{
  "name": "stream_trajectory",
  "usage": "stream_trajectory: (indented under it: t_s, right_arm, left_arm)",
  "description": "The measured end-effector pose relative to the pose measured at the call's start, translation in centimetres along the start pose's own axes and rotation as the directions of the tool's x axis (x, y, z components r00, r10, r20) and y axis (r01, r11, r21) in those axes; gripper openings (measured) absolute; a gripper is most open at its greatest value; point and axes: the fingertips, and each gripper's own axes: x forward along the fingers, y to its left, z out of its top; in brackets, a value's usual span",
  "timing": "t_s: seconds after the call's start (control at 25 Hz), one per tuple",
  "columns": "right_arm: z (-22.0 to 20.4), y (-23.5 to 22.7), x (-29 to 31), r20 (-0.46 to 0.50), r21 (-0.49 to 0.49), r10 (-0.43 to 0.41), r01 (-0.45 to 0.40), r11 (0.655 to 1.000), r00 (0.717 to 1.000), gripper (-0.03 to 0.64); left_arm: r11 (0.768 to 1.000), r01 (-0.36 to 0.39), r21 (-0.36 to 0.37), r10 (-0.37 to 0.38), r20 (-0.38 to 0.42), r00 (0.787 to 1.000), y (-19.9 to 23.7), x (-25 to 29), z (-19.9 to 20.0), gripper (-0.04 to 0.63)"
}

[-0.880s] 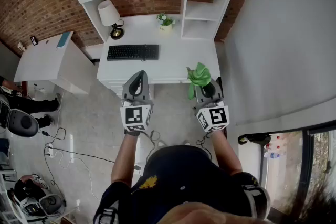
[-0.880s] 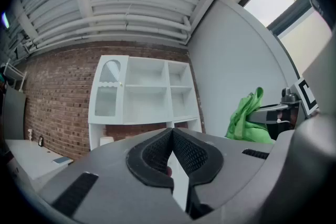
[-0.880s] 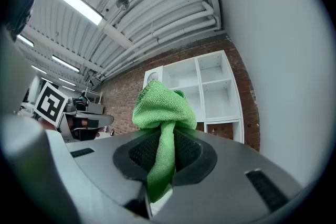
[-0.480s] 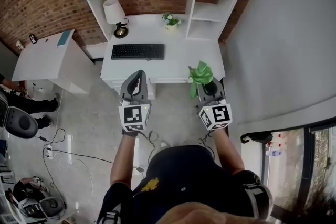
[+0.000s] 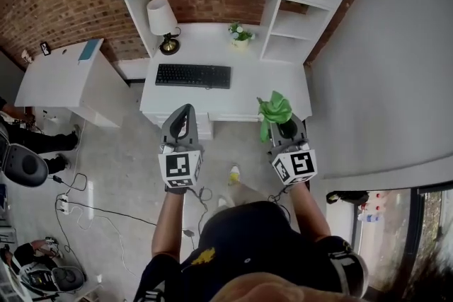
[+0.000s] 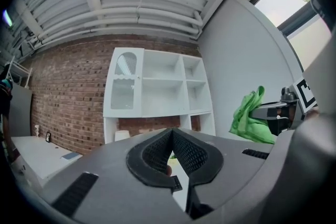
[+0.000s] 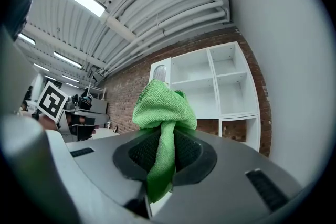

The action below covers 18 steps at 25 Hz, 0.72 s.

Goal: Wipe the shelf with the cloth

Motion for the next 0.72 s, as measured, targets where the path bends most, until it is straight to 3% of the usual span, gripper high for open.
stream_trajectory:
  t_s: [0.32, 0.48, 0.72]
  right_arm:
    - [-0.7, -3.7, 10.3, 0.035, 0.044, 0.069, -0.071, 0.997, 0.997, 0.043]
    - [1.3, -7.4, 14.2, 0.088, 0.015, 0.076, -0.078, 0.997, 0.993, 0.043]
    - [6.2, -10.5, 19.7, 0.135, -0.073, 0.193, -0.185, 0.98, 0.972, 0.043]
  left_arm:
    - [0.999, -0.025, 0.048, 0.027, -0.033, 0.999, 4.1, 8.6, 0.0, 0.018]
    - [0.998, -0.015, 0.056, 0.015, -0.013, 1.0, 4.4, 14.3, 1.8, 0.018]
    - [0.994, -0.006, 0.109, 0.001, 0.045, 0.999, 4.8, 21.6, 5.9, 0.018]
